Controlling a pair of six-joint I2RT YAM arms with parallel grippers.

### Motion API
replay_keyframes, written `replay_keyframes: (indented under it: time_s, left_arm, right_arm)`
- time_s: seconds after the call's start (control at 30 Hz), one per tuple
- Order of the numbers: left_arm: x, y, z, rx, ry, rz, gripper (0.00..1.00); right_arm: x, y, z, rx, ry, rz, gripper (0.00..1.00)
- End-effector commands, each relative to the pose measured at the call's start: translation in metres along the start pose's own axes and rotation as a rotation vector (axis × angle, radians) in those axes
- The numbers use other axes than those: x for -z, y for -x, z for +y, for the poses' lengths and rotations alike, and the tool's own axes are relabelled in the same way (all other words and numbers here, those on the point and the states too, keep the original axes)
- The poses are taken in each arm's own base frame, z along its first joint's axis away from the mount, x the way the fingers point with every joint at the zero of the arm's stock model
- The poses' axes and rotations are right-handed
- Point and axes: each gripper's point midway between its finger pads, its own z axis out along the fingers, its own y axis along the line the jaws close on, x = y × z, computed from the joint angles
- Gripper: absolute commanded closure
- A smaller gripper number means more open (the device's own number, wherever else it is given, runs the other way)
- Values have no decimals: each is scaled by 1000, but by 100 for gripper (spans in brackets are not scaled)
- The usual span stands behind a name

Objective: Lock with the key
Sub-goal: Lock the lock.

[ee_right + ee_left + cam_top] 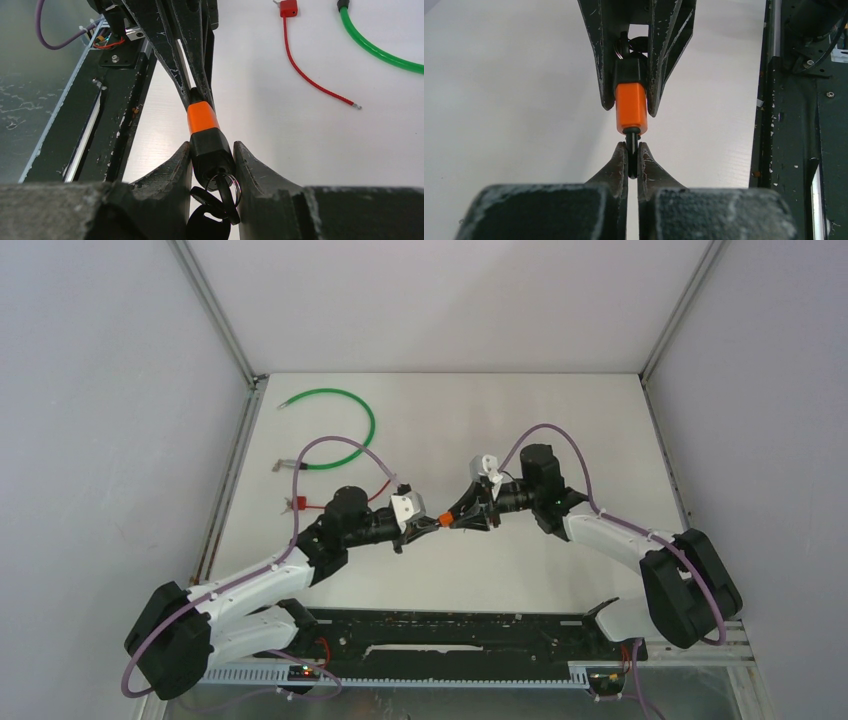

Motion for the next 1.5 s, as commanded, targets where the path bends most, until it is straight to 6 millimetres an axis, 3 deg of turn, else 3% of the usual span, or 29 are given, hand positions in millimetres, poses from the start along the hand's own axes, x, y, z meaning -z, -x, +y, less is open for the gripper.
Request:
replay_keyframes:
  time_s: [0.0, 0.1, 0.17, 0.2, 0.3, 0.43, 0.67, 1.0, 1.23, 1.47]
  left_arm:
    - [2, 57, 22, -169, 78, -138, 100]
    - [3, 56, 25, -174, 95, -128, 100]
    - [3, 54, 26, -176, 102, -122, 100]
    - [3, 53, 27, -175, 106, -118, 100]
    - [4, 52, 28, -176, 113, -116, 100]
    - [4, 51, 31, -179, 126, -107, 100]
    - [2, 44, 33, -182, 125, -71, 100]
    - [-1, 41, 34, -179, 118, -54, 100]
    - [-1, 42, 32, -178, 108, -56, 100]
    - [-2, 41, 31, -177, 102, -53, 100]
  right_arm:
    - [0, 8, 8, -23, 26, -8, 76]
    - [1, 8, 6, -32, 23, -11, 48]
    - [1, 8, 6, -33, 24, -11, 44]
    - [1, 8, 6, -31, 25, -11, 35]
    - [1, 7, 6, -31, 23, -9, 32]
    - [1, 6, 2, -24, 0, -1, 32]
    - [9, -2, -23, -16, -162, 55, 38]
    - [21, 9, -22, 70, -222, 4, 41]
    - [26, 12, -19, 69, -202, -33, 59]
    - [24, 12, -15, 59, -165, -45, 71]
